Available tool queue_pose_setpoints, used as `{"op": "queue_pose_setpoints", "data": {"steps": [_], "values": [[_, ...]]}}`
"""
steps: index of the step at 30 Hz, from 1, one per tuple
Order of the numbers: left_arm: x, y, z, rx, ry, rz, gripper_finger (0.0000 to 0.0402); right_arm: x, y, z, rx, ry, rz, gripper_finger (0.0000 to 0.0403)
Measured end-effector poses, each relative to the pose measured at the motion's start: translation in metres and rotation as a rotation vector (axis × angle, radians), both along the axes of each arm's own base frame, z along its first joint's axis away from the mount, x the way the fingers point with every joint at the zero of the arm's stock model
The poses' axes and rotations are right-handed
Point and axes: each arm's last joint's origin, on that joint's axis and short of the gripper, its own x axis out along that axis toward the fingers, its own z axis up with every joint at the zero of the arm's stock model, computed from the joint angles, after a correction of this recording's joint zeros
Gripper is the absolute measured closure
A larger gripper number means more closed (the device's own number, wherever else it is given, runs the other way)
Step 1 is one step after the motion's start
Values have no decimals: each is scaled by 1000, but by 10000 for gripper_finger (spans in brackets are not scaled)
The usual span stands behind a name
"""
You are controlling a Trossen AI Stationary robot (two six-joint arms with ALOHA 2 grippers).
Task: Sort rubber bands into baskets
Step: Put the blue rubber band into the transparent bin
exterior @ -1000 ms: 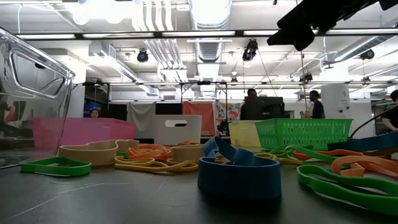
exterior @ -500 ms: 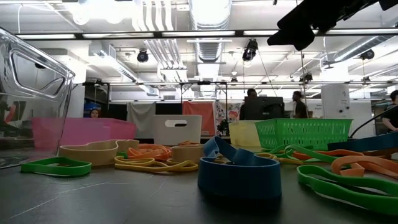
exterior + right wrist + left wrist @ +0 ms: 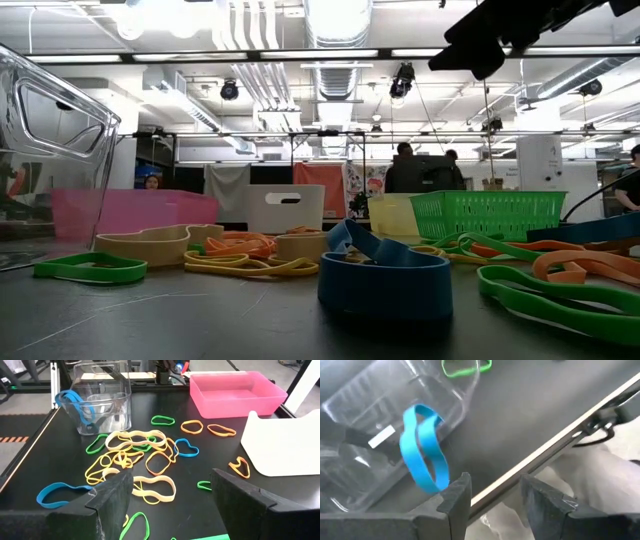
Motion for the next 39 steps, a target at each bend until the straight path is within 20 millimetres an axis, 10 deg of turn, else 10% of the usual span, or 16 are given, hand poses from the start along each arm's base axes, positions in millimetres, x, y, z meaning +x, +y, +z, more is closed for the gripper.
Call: {"op": "queue_pose_setpoints", "data": {"steps": [8,39], "values": [[-30,10,10,-163,-62,204,285,0,0,1,3,-7,3,142],[-26,26,-36,-132,109,261,298,0,0,1,21,-9,-3,142]]}}
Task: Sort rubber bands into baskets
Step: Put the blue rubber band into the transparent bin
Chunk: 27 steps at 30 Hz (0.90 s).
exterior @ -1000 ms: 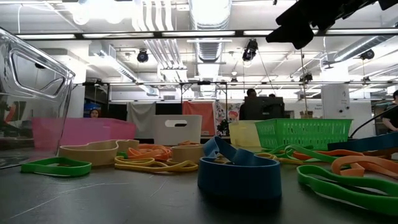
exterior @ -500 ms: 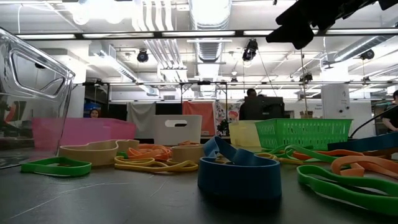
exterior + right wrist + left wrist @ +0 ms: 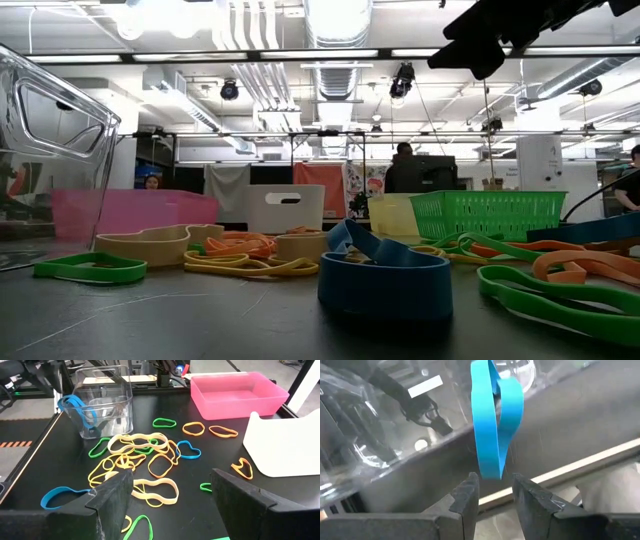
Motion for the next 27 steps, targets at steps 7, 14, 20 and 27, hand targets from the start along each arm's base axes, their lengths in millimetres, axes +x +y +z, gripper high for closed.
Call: {"op": "queue_pose_setpoints", "data": {"steps": [7,14,20,27], "values": [[5,5,-3,17,8,18,264,0,0,0,-3,-2,1,142],[5,5,-3,17,9,10,232,0,0,0,-16,-2,7,142],[5,5,-4,21,13,-5,230,0,0,0,-16,-2,7,142],[5,6,-5,25,15,-10,240,0,0,0,-16,-3,7,142]]}}
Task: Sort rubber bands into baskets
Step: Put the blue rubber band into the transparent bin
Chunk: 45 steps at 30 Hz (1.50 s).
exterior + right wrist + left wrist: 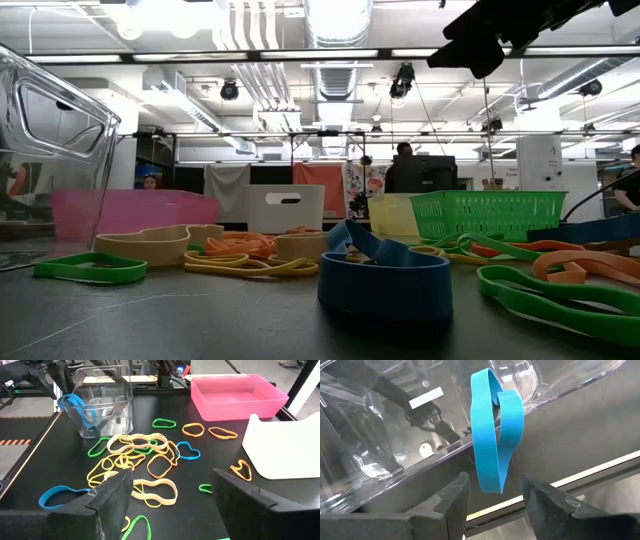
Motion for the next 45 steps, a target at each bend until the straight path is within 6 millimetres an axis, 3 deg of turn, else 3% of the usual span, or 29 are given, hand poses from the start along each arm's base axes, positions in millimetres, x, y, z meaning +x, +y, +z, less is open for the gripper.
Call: {"op": "queue_pose_setpoints", "data": {"steps": [8,15,26,29,33,40,45], "values": [[3,-3,-15,28,20,5,247,0,0,0,0,1,0,142],[3,-3,-15,27,22,8,255,0,0,0,0,1,0,142],[2,-3,-15,27,23,6,386,0,0,0,0,1,0,142],[2,-3,-14,26,24,6,396,0,0,0,1,1,0,142],[3,-4,1,32,20,-2,400,0,0,0,3,1,-1,142],[4,5,48,90,-79,-83,401,0,0,0,3,1,-1,142],[14,20,47,140,-101,-53,401,0,0,1,5,-11,0,142]]}}
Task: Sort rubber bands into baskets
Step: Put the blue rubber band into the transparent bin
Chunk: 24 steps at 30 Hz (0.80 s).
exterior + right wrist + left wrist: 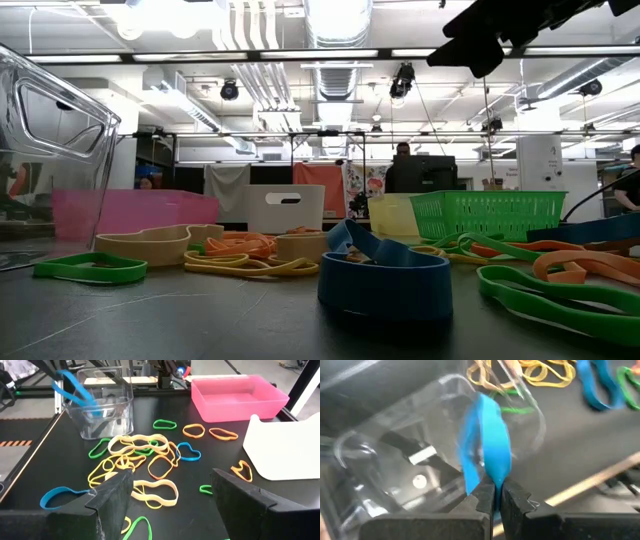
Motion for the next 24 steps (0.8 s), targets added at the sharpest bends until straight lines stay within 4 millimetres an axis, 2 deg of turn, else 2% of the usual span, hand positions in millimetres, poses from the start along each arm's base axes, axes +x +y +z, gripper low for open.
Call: {"op": "queue_pose_setpoints", "data": {"steps": [7,14,19,24], "values": [[16,19,-16,51,99,-8,401,0,0,1,-1,-7,1,142],[25,43,-19,7,285,-113,401,0,0,1,-3,-8,1,142],[19,70,-12,-11,334,-137,398,1,0,1,0,-14,1,142],[-3,94,-11,-43,407,-132,346,1,0,1,0,-14,-1,142]]}}
